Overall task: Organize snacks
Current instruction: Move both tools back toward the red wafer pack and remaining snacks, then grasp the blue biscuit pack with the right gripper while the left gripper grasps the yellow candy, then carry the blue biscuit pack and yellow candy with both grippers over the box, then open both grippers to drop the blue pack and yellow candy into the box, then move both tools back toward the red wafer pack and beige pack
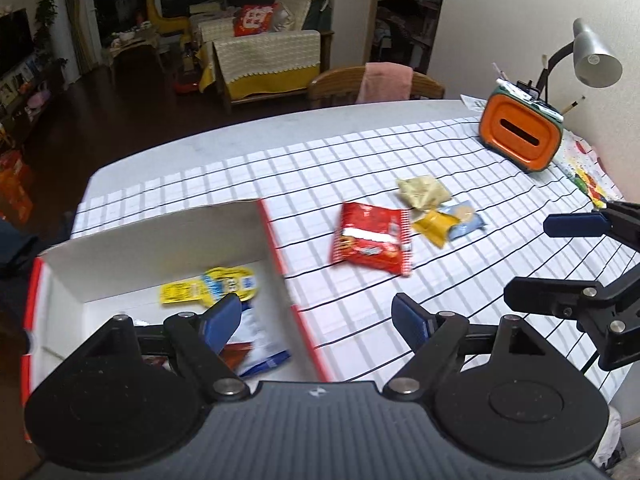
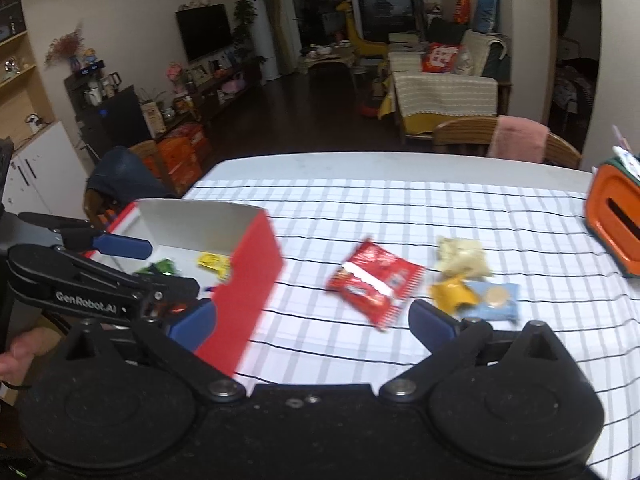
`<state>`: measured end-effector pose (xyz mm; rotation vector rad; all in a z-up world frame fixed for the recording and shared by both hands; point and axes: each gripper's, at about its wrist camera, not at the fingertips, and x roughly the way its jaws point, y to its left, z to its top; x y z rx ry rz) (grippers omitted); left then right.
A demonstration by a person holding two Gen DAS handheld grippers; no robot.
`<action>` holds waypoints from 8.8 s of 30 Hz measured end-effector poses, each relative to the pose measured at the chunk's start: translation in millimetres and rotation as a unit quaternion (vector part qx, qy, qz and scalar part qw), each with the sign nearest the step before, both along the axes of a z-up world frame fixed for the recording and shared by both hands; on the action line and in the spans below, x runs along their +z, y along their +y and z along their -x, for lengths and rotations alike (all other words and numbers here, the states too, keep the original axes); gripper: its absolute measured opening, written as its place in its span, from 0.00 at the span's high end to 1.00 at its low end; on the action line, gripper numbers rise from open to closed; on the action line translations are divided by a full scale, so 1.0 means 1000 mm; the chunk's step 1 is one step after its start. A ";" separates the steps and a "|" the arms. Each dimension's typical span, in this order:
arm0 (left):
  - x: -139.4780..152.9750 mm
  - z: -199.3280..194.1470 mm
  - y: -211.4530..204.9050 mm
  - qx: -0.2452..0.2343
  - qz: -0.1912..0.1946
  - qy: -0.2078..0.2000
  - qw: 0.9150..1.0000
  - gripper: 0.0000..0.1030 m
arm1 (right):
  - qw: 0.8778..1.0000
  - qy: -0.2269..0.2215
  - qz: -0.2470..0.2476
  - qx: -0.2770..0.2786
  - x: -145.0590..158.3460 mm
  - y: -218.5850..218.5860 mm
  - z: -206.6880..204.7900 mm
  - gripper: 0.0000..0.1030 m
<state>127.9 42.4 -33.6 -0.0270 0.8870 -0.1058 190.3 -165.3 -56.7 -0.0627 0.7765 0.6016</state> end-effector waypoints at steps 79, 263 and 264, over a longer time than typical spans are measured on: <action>-0.145 -0.224 -0.195 -0.192 -0.054 0.118 0.973 0.34 | 0.987 0.050 0.062 0.136 -0.138 -0.158 -0.136 0.55; 0.006 -0.010 -0.032 0.017 0.001 -0.018 1.000 0.17 | 0.999 -0.044 -0.002 0.000 0.006 -0.030 -0.015 0.00; 0.004 -0.015 -0.038 0.023 0.000 -0.015 1.000 0.17 | 0.999 -0.044 0.000 -0.002 0.004 -0.038 -0.018 0.00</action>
